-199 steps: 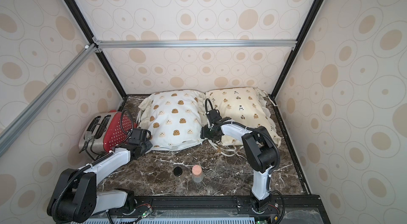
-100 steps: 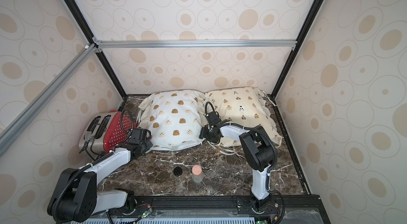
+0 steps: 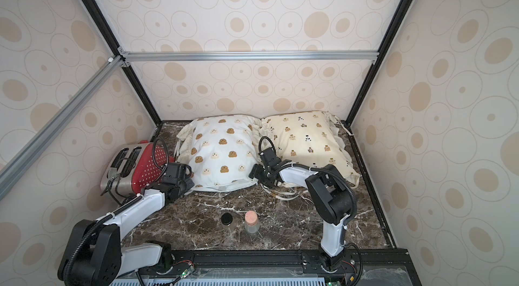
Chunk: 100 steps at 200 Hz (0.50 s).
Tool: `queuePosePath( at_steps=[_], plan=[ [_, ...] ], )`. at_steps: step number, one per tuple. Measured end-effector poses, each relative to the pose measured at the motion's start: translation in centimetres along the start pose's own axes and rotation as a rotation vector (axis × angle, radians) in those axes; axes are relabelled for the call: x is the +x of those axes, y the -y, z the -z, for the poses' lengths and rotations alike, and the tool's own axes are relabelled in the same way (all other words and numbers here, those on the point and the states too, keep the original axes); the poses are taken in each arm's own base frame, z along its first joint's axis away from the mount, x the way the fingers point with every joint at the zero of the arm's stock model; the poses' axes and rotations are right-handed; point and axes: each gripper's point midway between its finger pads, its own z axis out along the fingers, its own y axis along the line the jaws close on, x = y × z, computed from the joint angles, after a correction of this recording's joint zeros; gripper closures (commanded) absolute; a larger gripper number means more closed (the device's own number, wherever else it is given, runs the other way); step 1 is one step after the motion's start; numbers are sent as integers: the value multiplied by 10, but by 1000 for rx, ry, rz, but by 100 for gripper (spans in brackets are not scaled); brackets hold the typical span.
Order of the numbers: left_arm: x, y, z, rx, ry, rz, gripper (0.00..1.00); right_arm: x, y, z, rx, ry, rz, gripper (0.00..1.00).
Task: Zip up pillowcases
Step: Adjust the pillowcase at the center of the board.
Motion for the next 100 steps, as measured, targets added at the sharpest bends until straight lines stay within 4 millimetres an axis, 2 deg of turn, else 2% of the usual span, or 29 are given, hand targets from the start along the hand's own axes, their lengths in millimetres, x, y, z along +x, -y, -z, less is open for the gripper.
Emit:
queuePosePath(
  at_steps=[15, 32, 49, 61, 69, 79, 100],
  plan=[
    [0, -1, 2, 0, -1, -4, 100, -5, -5, -6, -21, 9, -8, 39],
    [-2, 0, 5, 9, 7, -2, 100, -12, -9, -13, -40, 17, -15, 54],
    [-3, 1, 7, 11, 8, -3, 100, -18, -12, -20, -57, 22, -21, 71],
    [-3, 1, 7, 13, 3, -5, 100, -22, -15, -24, -66, 26, -10, 87],
    [-2, 2, 8, 15, -2, -6, 100, -24, -16, -25, -68, 31, -11, 95],
    [-2, 4, 9, 22, -7, -6, 100, -28, -19, -25, -78, 43, 4, 99],
    [-5, 10, 11, 40, -14, -7, 100, -36, -30, -22, -106, 69, 27, 100]
  ],
)
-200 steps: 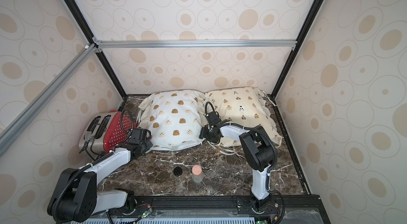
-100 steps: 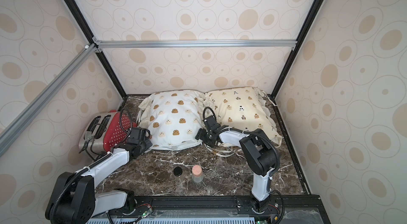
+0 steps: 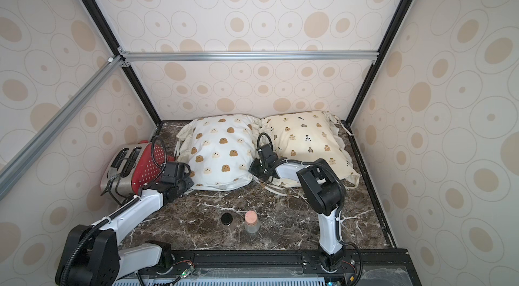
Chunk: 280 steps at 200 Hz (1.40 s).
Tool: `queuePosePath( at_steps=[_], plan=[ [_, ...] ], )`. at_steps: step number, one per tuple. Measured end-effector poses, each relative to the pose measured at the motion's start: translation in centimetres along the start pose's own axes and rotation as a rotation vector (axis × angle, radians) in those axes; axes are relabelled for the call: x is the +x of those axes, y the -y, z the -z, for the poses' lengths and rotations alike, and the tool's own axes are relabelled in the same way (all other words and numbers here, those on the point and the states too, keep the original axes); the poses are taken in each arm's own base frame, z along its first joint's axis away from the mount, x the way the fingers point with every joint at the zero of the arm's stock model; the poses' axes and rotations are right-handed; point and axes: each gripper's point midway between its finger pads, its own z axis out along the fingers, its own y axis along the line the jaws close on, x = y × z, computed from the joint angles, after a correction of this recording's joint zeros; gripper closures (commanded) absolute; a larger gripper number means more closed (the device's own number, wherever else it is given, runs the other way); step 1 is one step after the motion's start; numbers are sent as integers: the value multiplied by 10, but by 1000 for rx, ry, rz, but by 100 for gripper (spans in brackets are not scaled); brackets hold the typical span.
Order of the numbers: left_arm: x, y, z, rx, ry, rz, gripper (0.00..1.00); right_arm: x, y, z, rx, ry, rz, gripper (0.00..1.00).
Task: Zip up pillowcases
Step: Adjust the pillowcase at the center of the board.
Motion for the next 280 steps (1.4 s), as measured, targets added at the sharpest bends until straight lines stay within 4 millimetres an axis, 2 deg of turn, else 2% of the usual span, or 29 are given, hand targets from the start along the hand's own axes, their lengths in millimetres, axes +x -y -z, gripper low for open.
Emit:
queuePosePath(
  at_steps=[21, 43, 63, 84, 97, 111, 133, 151, 166, 178, 193, 221, 246, 280],
  plan=[
    [-5, 8, 3, 25, -1, 0, 100, -16, -23, 5, -44, 42, 42, 100],
    [-6, 19, 6, 67, -19, 0, 100, -37, -59, 20, -113, 104, 116, 100],
    [-3, 34, 5, 125, -40, -3, 100, -59, -102, 49, -188, 179, 200, 100],
    [2, 58, 2, 166, -62, -39, 100, -80, -152, 94, -280, 275, 284, 100],
    [5, 91, 3, 222, -70, -83, 100, -94, -188, 124, -337, 332, 345, 100],
    [4, 136, 6, 304, -63, -108, 100, -106, -228, 158, -389, 391, 425, 100],
    [-2, 207, 14, 446, -15, -111, 100, -113, -292, 215, -482, 485, 551, 100],
    [-9, 258, 30, 542, 43, -111, 100, -111, -327, 249, -547, 528, 620, 100],
    [-14, 295, 51, 643, 98, -95, 100, -112, -349, 264, -593, 549, 664, 100],
    [-18, 320, 65, 710, 129, -75, 100, -114, -358, 267, -615, 555, 687, 100],
    [-20, 345, 75, 796, 159, -35, 100, -116, -362, 259, -624, 546, 707, 100],
    [-6, 361, 64, 838, 152, -7, 100, -108, -352, 222, -601, 452, 720, 100],
    [4, 356, 57, 843, 141, 6, 100, -100, -340, 192, -576, 368, 716, 100],
    [16, 320, 64, 815, 119, 15, 93, -83, -330, 163, -571, 272, 715, 100]
  ],
)
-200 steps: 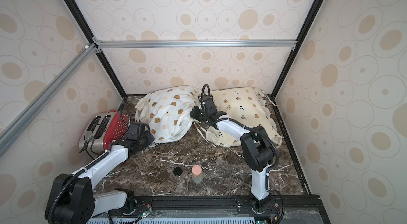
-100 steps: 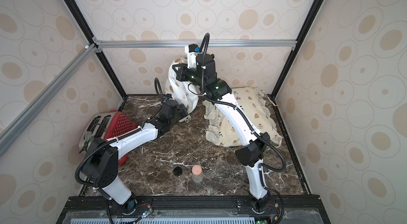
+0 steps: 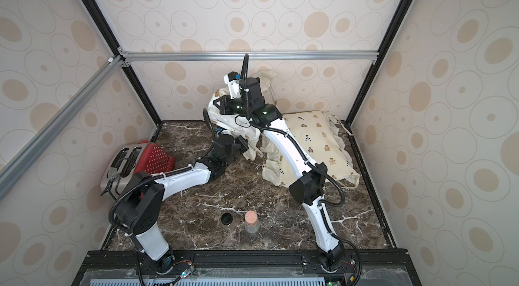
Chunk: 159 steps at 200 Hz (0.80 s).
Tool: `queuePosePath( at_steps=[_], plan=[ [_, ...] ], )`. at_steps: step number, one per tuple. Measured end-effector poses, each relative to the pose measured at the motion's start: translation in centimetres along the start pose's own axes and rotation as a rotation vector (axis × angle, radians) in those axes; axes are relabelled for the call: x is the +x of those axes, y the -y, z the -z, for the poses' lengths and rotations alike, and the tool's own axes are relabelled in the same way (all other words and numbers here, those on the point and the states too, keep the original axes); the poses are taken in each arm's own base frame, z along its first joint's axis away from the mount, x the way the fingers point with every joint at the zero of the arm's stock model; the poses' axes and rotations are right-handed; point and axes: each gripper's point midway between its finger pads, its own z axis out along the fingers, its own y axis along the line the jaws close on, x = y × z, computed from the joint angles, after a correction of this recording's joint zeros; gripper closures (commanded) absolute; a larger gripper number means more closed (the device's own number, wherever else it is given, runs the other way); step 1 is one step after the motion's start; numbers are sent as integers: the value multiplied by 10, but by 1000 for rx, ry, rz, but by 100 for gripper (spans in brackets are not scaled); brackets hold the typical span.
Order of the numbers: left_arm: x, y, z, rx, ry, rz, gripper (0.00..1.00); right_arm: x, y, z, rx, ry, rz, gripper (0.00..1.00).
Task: Zip up pillowcases
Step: Adjust the pillowcase at the center of the board.
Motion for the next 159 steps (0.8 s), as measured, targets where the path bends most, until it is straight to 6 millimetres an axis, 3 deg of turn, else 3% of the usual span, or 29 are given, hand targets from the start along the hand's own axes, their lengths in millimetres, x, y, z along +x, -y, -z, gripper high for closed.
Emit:
queuePosePath(
  at_steps=[31, 56, 86, 107, 132, 159],
  plan=[
    [14, -8, 33, 5, 0, 26, 88, 29, -10, -32, -65, -51, -3, 100],
    [26, -28, 62, -20, -8, 39, 70, 74, -13, -64, -107, -141, -35, 100],
    [12, -35, 99, -24, 32, 67, 59, 127, -11, -92, -119, -245, -65, 96],
    [-1, -42, 133, -28, 72, 87, 56, 149, -14, -99, -124, -295, -78, 79],
    [-9, -56, 168, -76, 84, 100, 55, 158, -19, -101, -143, -315, -65, 59],
    [-17, -67, 194, -116, 98, 110, 51, 169, -15, -97, -120, -341, -63, 47]
  ],
)
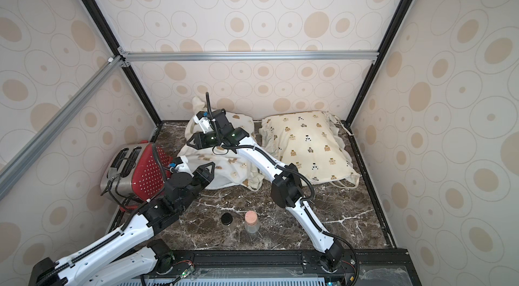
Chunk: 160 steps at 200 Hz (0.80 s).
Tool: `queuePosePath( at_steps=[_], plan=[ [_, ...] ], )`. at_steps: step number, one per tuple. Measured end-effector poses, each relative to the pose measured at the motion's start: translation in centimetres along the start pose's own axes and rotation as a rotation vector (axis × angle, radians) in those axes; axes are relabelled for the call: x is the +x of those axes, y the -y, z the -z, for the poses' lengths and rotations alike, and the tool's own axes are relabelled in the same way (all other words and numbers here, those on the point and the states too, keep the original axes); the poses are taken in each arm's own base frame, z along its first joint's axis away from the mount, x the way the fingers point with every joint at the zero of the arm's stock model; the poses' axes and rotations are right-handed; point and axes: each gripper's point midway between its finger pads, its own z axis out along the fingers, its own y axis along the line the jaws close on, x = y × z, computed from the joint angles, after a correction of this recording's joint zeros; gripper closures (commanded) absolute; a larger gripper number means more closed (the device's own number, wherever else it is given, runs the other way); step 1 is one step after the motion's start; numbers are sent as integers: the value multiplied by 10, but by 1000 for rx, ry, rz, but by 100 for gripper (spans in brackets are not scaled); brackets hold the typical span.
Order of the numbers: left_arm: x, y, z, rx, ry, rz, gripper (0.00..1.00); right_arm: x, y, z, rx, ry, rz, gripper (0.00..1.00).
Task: Zip up pillowcases
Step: Adjust the pillowcase at the center of the board, then pick up the pillowcase from the center of the board.
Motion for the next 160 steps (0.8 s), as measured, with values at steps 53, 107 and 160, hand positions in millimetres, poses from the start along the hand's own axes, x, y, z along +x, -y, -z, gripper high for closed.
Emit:
queuePosePath(
  at_steps=[53, 107, 160],
  plan=[
    [-24, -35, 17, -184, 2, -64, 38, 11, 2, 50, 133, -10, -25, 27],
    [-64, -98, -1, -409, -5, -49, 33, 76, 98, 144, 399, -18, -282, 14],
    [-58, -138, -13, -511, -63, -34, 33, 190, 152, 143, 507, -196, -470, 12]
  ],
)
